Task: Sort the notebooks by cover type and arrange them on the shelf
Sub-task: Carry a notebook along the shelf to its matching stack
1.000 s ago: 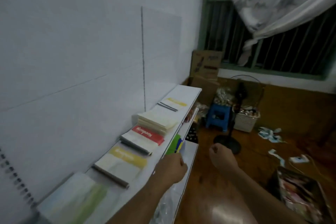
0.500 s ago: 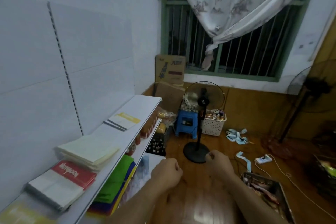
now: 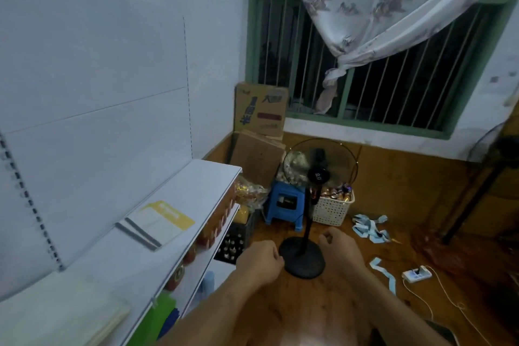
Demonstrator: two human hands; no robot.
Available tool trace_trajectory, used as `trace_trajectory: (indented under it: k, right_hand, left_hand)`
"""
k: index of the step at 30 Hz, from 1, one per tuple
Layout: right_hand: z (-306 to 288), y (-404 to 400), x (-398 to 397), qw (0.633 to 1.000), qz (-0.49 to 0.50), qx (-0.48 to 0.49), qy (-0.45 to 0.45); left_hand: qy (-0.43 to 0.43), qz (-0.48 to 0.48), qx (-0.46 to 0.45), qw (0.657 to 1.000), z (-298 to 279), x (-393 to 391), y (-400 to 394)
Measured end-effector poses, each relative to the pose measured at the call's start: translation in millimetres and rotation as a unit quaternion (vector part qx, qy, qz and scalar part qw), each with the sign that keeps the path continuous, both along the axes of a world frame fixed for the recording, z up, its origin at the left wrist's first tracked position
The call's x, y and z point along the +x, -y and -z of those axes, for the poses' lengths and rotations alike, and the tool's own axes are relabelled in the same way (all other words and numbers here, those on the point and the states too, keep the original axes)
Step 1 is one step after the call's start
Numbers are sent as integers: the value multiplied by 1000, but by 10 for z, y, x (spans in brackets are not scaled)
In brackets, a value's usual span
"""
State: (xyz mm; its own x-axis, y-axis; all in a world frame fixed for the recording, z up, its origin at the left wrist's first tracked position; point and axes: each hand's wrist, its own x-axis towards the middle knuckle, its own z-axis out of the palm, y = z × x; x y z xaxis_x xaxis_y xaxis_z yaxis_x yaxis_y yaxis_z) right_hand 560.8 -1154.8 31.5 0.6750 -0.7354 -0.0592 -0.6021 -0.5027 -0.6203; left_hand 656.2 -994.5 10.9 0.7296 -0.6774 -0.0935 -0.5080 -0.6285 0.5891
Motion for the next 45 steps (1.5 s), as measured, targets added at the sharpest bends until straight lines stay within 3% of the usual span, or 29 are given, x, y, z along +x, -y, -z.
trace_trajectory:
  k: [10, 18, 25, 34, 41, 45]
  right_hand:
    - [369, 1136, 1276, 999, -45, 0, -13]
    - [502, 1545, 2897, 976, -216, 5, -14]
    - [616, 780, 4078, 914, -405, 4, -16]
    - [988, -521, 4579, 833, -548, -5, -83]
    - [1290, -958, 4820, 835, -529, -15, -154]
    - [1478, -1101, 4914, 847, -513, -23, -141]
  left_hand:
    - [-25, -50, 18, 998, 281, 1131, 1005]
    - [-23, -196, 42, 979, 241, 2176, 1266]
    - [-35, -403, 52, 913, 314, 2623, 505]
    - [-68, -571, 45, 817, 668, 2814, -662]
    - [-136, -611, 55, 778, 1046, 2995, -908]
    - [-148, -624, 64, 765, 1121, 3108, -853]
